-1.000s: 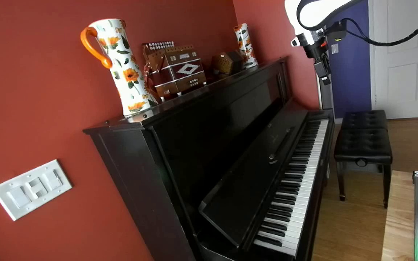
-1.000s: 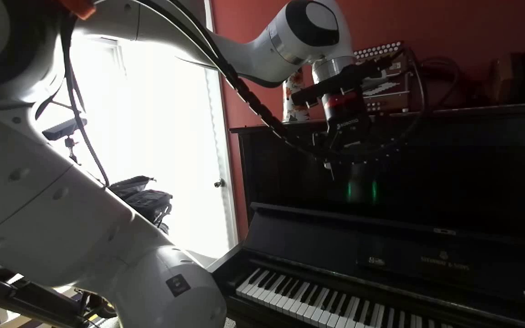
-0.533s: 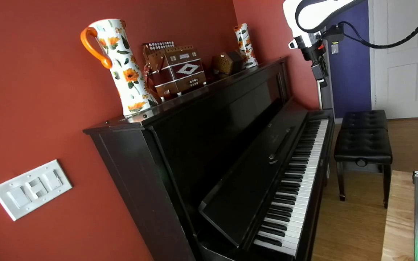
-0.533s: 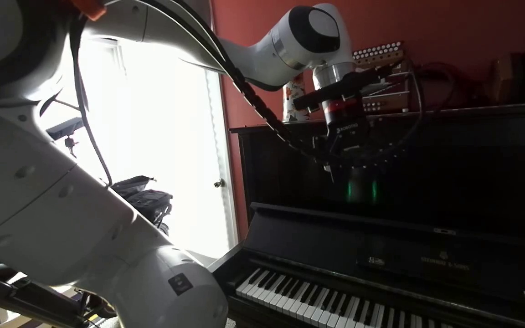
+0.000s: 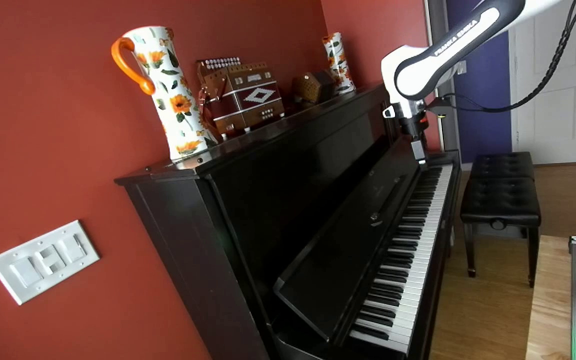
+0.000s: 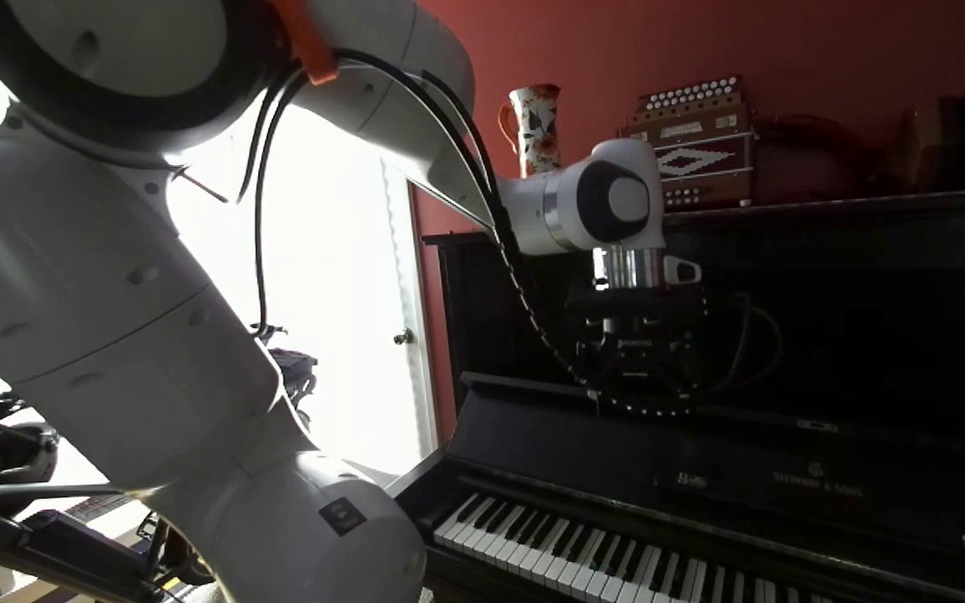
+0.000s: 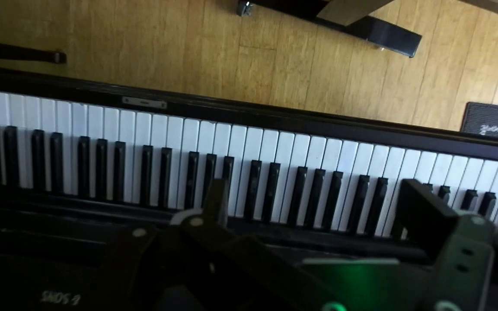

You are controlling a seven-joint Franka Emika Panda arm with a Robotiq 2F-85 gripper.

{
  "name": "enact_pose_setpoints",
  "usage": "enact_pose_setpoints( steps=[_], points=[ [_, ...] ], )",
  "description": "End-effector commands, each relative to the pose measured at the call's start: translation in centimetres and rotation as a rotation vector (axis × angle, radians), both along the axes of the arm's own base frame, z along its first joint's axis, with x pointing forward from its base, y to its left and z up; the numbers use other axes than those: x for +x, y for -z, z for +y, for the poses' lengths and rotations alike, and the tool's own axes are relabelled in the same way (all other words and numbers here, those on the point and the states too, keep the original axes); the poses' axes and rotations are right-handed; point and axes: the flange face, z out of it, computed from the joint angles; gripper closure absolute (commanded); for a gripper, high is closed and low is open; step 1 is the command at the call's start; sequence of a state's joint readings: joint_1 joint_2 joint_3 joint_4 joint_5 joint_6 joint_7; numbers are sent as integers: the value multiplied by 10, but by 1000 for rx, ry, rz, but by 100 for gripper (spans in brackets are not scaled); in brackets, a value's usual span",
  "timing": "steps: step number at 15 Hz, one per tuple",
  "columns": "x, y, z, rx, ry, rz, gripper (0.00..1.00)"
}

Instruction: Push a key on the piano

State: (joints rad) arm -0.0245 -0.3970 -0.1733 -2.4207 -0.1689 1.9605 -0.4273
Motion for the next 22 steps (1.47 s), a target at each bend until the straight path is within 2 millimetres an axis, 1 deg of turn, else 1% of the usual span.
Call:
enact_pose_setpoints(
  steps=[1, 2, 3, 4, 7, 10, 11, 12, 14, 16, 19, 22],
  points=[
    [1, 62, -5, 101, -37, 47, 0],
    [2, 35, -1, 48, -17, 29, 0],
    [2, 47, -2, 53, -19, 46, 0],
    [4, 48, -2, 52, -20, 49, 0],
    [6, 39, 0, 47, -24, 28, 0],
    [5, 36, 0, 47, -24, 23, 0],
    [6, 45, 5, 56, -49, 53, 0],
    [9, 62, 7, 63, -90, 79, 0],
    [9, 94, 11, 101, -119, 108, 0],
    [10, 122, 12, 131, -151, 112, 0],
    [14, 164, 10, 153, -179, 67, 0],
    [16, 201, 1, 152, -191, 24, 0]
  ],
)
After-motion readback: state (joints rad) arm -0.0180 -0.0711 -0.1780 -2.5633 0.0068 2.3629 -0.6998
